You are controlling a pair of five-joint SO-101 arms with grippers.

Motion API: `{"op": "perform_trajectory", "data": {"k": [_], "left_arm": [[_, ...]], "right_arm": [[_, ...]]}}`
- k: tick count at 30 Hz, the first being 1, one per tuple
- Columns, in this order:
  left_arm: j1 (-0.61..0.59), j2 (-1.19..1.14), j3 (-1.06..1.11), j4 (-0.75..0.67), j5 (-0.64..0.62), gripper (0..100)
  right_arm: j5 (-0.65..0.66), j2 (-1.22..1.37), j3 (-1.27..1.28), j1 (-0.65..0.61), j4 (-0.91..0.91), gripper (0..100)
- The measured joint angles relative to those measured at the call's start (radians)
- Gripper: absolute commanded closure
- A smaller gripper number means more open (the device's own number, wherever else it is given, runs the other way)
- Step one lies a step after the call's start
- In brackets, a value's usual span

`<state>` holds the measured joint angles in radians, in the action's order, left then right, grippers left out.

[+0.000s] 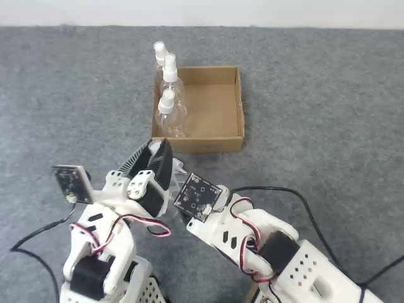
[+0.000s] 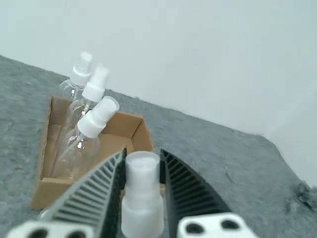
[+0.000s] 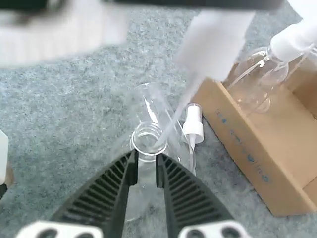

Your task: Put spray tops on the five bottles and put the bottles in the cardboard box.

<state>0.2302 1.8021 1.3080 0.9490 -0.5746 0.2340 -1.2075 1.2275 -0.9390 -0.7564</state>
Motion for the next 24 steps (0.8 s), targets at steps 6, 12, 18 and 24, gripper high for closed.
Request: {"op": "perform_trajectory", "data": {"k": [6, 12, 18, 24], "left_arm": [[0.000, 0.000, 0.000, 0.028, 0.000, 99], [0.000, 0.000, 0.000, 0.028, 0.000, 99], [0.000, 0.000, 0.000, 0.028, 0.000, 99], [0.000, 0.000, 0.000, 0.028, -0.003, 99]], "right_arm": [[0.000, -0.012, -0.003, -0.002, -0.043, 76.4], [-0.043, 0.009, -0.017, -0.006, -0.124, 57.4], [-0.069, 0.008, -0.017, -0.035, -0.130, 57.4], [-0.069, 0.008, -0.017, -0.094, -0.130, 57.4]]}}
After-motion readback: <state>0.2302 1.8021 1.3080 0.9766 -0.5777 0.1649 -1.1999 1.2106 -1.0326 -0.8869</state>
